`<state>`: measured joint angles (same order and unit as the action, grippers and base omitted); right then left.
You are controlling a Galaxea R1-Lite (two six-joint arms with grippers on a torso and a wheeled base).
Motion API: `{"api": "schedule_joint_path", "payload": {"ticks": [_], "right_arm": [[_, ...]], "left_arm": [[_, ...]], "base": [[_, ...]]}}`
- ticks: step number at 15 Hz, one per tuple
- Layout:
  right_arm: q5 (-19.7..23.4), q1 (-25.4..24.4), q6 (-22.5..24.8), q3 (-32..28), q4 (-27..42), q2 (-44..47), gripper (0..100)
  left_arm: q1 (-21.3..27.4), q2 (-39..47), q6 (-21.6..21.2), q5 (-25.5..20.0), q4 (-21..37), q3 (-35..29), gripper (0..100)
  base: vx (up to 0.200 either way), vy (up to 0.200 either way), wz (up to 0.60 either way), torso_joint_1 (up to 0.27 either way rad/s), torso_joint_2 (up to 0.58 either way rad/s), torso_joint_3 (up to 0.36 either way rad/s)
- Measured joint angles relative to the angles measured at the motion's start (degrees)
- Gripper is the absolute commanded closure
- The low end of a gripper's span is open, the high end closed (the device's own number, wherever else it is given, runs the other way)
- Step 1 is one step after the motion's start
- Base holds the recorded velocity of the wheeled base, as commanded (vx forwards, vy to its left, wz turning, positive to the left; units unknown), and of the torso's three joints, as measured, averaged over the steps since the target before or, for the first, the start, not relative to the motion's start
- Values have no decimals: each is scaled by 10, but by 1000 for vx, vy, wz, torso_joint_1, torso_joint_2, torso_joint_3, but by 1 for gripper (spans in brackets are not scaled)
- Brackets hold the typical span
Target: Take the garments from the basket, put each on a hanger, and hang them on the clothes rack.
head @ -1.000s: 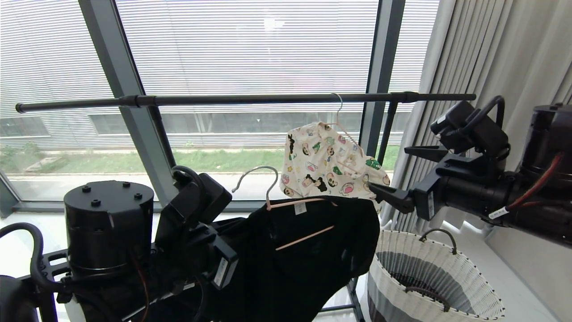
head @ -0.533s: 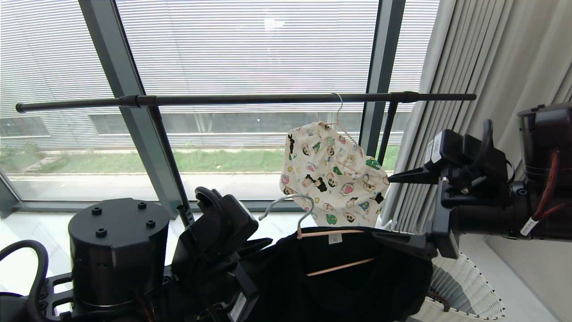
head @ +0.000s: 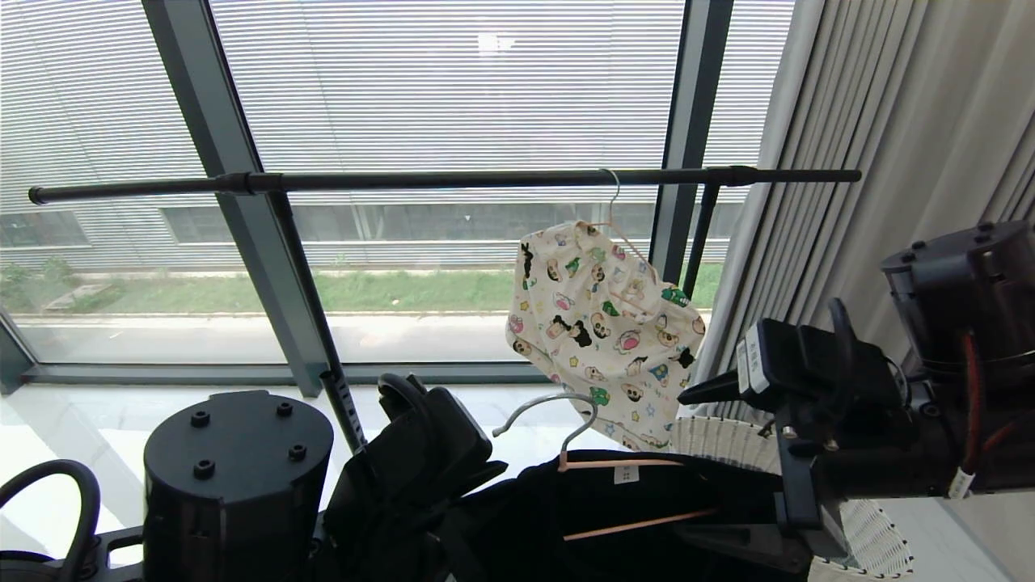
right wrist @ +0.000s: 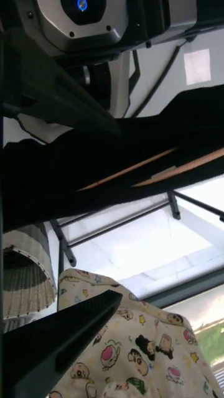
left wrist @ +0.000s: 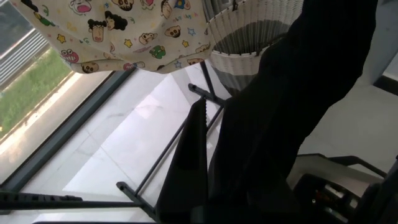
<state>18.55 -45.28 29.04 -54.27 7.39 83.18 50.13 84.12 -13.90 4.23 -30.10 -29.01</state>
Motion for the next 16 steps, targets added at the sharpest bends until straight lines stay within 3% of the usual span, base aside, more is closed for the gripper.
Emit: {"api": "schedule_joint_path", "payload": {"ticks": [15, 16], "right_arm": [[-30, -19, 0, -2, -3, 69, 0], [-32, -19, 0, -2, -10, 72, 100]], "left_arm": [[9, 0, -1, 5, -1, -1, 100], [9, 0, -1, 5, -1, -1, 100]], "base": [[0, 0, 0, 0, 0, 0], [0, 0, 0, 0, 0, 0]]}}
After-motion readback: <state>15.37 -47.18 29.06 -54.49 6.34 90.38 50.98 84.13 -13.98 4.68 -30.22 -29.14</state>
